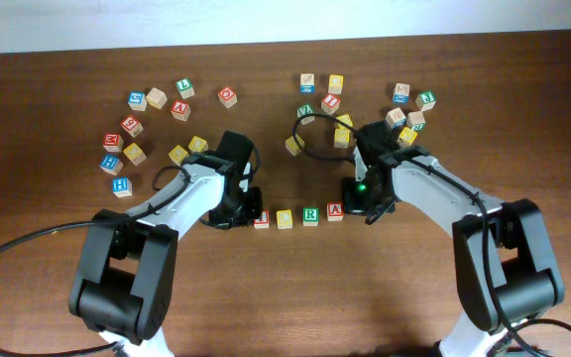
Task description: Spell out ICRA
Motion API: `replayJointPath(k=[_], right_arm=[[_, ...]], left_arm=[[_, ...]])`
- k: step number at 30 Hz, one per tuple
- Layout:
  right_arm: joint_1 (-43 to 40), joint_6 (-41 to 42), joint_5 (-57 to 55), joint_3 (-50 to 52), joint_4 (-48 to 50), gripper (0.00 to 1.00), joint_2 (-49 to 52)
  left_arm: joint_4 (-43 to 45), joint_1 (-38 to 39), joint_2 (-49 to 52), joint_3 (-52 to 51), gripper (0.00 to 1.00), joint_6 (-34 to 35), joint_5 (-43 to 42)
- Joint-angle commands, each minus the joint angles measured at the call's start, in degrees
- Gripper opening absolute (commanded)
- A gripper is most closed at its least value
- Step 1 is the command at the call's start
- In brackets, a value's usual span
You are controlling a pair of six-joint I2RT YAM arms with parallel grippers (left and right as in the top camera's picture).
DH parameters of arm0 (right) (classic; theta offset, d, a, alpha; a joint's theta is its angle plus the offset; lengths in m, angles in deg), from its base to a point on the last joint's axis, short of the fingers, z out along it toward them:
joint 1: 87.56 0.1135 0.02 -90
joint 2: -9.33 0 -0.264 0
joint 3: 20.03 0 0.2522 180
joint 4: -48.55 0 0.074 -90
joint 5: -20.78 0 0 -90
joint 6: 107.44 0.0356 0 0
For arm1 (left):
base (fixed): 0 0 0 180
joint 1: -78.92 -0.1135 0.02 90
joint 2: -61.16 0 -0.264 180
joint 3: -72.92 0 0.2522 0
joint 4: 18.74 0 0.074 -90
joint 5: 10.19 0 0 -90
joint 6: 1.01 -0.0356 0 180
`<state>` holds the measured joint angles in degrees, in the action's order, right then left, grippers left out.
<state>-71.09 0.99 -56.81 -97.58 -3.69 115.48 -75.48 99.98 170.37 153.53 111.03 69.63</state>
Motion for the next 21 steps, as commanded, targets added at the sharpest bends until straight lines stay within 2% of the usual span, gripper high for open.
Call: replayJointPath(k=[1, 21], right_arm=[[2.08, 0.48, 0.9, 0.26, 1.18, 0.04, 0.46], [3.15, 1.6, 5.03, 0.26, -0.48, 0.04, 0.46]], left_arm=[[0.66, 0.28, 1.05, -0.66, 0.0, -2.45, -1.01], [0.35, 2.1, 1.05, -0.66, 0.0, -2.4, -3.63]])
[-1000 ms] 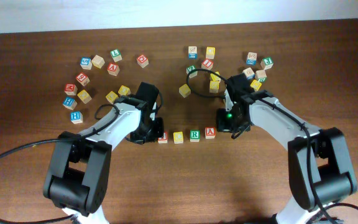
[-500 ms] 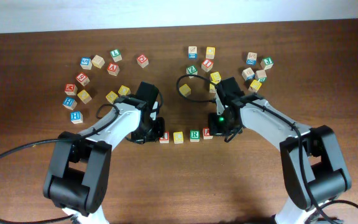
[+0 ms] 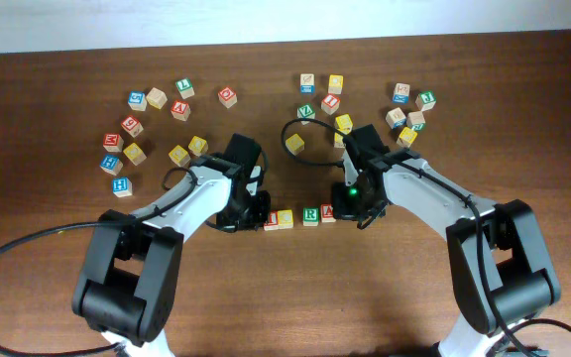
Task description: Spell out ICRA
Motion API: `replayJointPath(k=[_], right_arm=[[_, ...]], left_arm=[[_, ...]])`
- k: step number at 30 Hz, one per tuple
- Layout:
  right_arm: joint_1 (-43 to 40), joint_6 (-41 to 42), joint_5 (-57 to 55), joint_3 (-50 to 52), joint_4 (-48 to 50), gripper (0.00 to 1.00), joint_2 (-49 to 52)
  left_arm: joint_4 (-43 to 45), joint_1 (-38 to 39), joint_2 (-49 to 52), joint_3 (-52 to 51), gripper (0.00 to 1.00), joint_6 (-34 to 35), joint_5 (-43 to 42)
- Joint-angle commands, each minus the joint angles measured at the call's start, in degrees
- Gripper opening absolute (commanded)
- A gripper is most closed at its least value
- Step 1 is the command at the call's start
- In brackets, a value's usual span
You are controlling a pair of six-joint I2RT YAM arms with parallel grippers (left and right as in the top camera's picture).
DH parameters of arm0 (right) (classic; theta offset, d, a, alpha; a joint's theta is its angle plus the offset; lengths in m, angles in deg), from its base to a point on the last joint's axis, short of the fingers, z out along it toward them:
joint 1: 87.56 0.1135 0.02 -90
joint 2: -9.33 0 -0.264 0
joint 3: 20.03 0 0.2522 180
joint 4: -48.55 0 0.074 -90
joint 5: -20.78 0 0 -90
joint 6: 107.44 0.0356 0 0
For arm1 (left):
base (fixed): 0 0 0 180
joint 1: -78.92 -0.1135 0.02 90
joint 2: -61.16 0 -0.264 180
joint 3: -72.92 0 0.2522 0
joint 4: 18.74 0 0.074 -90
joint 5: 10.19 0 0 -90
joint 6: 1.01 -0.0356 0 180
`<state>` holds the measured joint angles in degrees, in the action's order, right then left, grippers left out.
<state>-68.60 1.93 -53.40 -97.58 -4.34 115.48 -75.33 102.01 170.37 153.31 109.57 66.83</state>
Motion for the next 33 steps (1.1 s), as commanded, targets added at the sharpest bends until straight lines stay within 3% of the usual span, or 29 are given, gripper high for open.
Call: replayJointPath(k=[1, 24, 33], right_arm=[[0.66, 0.66, 1.79, 0.26, 0.17, 0.04, 0.46], [3.26, 1.09, 4.96, 0.2, 1.84, 0.04, 0.46], [2.71, 1.05, -2.16, -4.79, -4.7, 0.04, 0.44]], left_arm=[[0.39, 0.07, 1.05, -0.44, 0.0, -0.94, -0.81], [2.49, 1.14, 1.05, -0.42, 0.0, -0.96, -2.67], [-1.64, -0.46, 1.03, 2.08, 0.0, -0.94, 3.56]])
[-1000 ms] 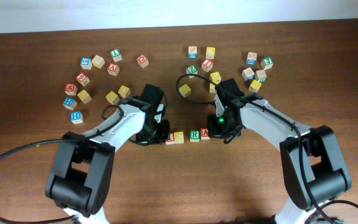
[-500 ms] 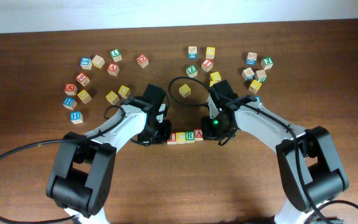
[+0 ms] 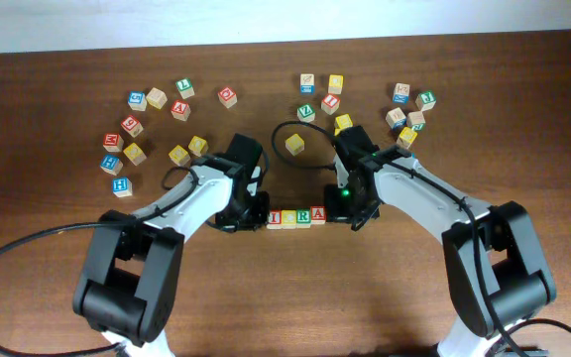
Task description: Spell out ICRA
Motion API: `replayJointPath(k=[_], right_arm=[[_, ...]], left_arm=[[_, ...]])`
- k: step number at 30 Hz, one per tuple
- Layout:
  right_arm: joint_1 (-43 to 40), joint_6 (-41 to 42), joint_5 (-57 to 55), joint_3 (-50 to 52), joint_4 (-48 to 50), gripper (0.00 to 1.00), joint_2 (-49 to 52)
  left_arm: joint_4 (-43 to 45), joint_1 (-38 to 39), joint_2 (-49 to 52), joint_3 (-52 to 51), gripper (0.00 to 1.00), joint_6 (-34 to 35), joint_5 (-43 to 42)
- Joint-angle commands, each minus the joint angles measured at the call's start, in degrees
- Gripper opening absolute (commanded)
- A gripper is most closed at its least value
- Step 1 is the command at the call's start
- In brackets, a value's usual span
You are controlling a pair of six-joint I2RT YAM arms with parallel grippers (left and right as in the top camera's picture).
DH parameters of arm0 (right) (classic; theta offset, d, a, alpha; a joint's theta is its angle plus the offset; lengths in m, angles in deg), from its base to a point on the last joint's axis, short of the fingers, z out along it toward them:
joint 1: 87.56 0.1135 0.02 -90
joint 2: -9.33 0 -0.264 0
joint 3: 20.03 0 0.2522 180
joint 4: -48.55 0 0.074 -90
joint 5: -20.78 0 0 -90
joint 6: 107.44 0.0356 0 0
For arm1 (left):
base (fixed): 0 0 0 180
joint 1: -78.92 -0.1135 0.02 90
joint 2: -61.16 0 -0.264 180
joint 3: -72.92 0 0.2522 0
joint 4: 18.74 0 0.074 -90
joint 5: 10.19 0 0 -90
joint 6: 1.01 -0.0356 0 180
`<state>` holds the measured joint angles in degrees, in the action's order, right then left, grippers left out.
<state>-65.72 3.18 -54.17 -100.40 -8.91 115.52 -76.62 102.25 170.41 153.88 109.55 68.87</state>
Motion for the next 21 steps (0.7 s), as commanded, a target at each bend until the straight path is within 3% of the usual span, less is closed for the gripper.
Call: replayJointPath(k=[1, 10, 21], right_arm=[[-0.15, -0.2, -1.38, -2.6, -0.02, 0.04, 0.39], [-0.11, -0.2, -1.4, -3.08, 8.26, 0.04, 0.44], [-0.07, -0.17, 2.34, -2.95, 9.16, 0.04, 3.96]], left_arm=[[-1.25, -1.46, 0.98, 1.9, 0.0, -0.87, 2.89], [-3.48, -4.35, 0.98, 2.12, 0.0, -0.68, 3.02], [-3.5, -4.35, 0.98, 2.12, 0.0, -0.68, 3.02]])
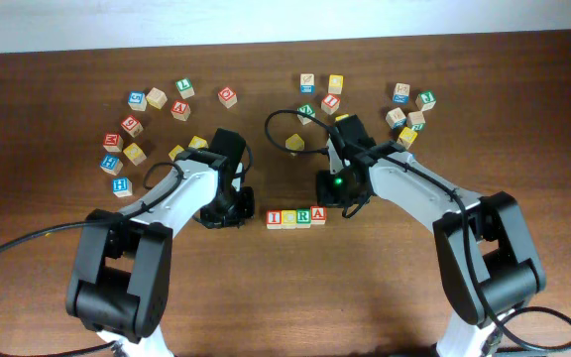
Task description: Spell out ICRA
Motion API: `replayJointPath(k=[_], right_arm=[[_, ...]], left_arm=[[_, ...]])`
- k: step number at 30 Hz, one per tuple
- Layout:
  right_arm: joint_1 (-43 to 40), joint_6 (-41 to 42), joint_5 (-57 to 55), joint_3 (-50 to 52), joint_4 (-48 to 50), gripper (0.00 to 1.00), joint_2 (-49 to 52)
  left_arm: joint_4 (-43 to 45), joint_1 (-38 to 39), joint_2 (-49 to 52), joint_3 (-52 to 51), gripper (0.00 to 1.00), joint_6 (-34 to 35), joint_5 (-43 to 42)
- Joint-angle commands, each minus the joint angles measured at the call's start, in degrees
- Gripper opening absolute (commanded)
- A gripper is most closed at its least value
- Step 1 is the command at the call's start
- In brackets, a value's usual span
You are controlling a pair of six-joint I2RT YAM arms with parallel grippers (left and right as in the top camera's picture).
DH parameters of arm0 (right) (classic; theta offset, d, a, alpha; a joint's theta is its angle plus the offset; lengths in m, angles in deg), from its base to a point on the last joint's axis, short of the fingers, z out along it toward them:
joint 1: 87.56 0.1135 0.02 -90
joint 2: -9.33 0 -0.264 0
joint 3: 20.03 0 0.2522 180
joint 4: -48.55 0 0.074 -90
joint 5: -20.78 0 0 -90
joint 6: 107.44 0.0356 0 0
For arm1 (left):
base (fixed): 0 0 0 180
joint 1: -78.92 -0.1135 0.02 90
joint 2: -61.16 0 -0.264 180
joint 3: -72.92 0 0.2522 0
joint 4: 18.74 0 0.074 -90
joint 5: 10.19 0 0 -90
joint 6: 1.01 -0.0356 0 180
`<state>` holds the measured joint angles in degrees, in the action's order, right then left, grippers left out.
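Note:
Four letter blocks lie in one tight row at the table's middle in the overhead view: red I (pixel 275 217), yellow block (pixel 288 217), green R (pixel 303 215), red A (pixel 317 213). My left gripper (pixel 228 212) sits low on the table, a short gap left of the I block and not touching it. My right gripper (pixel 331 189) hangs just behind and right of the A block, clear of the row. The wrist bodies hide the fingers of both, so neither state shows.
Loose letter blocks lie scattered at the back left (pixel 156 98) and back right (pixel 401 93). A yellow block (pixel 294 144) lies between the arms, and more yellow ones (pixel 177 154) sit beside the left arm. Black cables loop near both wrists.
Both grippers have drawn away from the ends of the row: the left one to the left, the right one toward the back. The four blocks stay packed together where they were.
At first the four blocks lay in a loose line with gaps, my left gripper at the I end and my right at the A end. The gaps then shrank as both grippers stood closer in. Then the row was tight between them; now both stand off it.

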<state>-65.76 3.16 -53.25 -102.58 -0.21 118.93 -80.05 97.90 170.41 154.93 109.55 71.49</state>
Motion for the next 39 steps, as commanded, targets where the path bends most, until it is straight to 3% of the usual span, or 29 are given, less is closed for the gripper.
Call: replayJointPath(k=[1, 39], right_arm=[[0.0, -0.15, 1.4, -0.76, 0.63, 0.04, 0.55], [1.22, -0.83, 7.67, -0.76, -0.13, 0.04, 0.55]], left_arm=[[-0.07, 0.0, 0.98, 1.07, 0.0, -0.68, 0.39], [-0.02, 0.02, 1.01, 1.07, 0.02, -0.68, 0.42]])
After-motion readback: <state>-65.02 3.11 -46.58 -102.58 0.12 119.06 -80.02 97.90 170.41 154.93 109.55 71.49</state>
